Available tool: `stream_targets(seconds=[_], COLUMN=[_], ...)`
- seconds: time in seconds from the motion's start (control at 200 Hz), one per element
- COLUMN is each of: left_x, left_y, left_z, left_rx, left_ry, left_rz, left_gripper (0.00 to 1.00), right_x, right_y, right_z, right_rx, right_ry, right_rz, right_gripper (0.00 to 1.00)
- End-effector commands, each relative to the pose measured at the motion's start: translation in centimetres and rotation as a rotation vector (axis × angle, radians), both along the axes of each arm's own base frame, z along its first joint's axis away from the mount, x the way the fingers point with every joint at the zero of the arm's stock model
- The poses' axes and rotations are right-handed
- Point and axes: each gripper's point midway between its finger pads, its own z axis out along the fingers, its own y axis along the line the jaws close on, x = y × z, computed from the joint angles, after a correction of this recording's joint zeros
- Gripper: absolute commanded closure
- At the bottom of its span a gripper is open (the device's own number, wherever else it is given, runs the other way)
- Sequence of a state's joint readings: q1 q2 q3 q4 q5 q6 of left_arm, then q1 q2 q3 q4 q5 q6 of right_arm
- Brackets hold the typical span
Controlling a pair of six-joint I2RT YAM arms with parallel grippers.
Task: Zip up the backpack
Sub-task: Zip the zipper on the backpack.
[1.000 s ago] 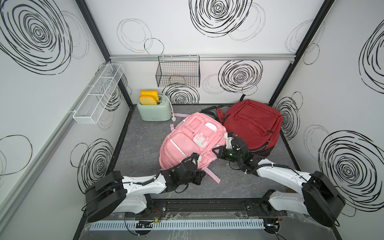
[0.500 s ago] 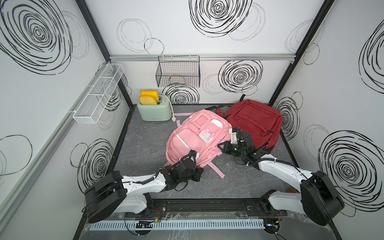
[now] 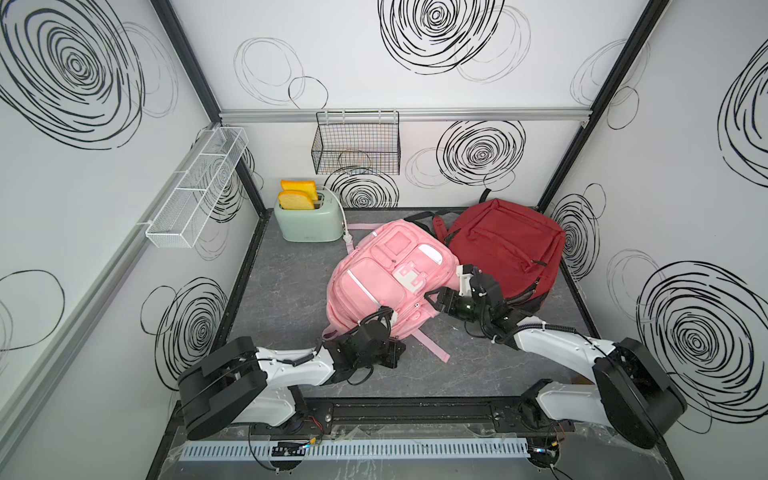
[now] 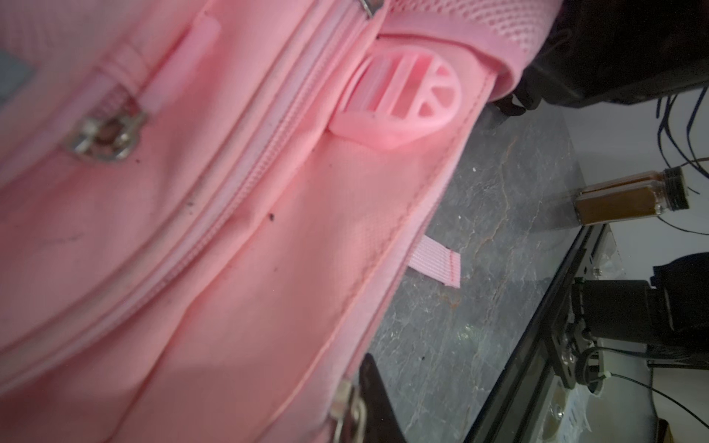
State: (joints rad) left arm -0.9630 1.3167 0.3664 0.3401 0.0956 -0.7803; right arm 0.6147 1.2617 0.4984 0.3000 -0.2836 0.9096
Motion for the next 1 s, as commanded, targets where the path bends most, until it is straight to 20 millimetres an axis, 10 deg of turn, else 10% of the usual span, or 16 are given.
stream_targets(seconds=[0.0,0.42,0.715,0.996], left_x=[-0.3,-0.9,-1.1,-0.6], left_y=[-0.9,-1.1,-0.6,1.4], left_z=[1.1,2.6,2.3,1.5], left_rx=[-0.062,-0.085,-0.038,0.069], left_ry=[-0.014,-0.047,-0.039,-0.038], left_rz=[-0.024,-0.035,-0.022,0.035], left_gripper=[1.00,1.00,1.00,1.00], right_x=[-0.7,-2.4,-1.1,0.8], right_y=[0.5,2.2,4.3,3.8], right_z=[1.0,-1.5,1.6,6.6], right_rx=[0.072,0.082,0.067,-0.043], right_ry=[-0.006,0.026,-0.066,-0.232], right_rz=[-0.037,-0.018,0.051,0.064], right_gripper=[0.19,0.33,0.96,1.00])
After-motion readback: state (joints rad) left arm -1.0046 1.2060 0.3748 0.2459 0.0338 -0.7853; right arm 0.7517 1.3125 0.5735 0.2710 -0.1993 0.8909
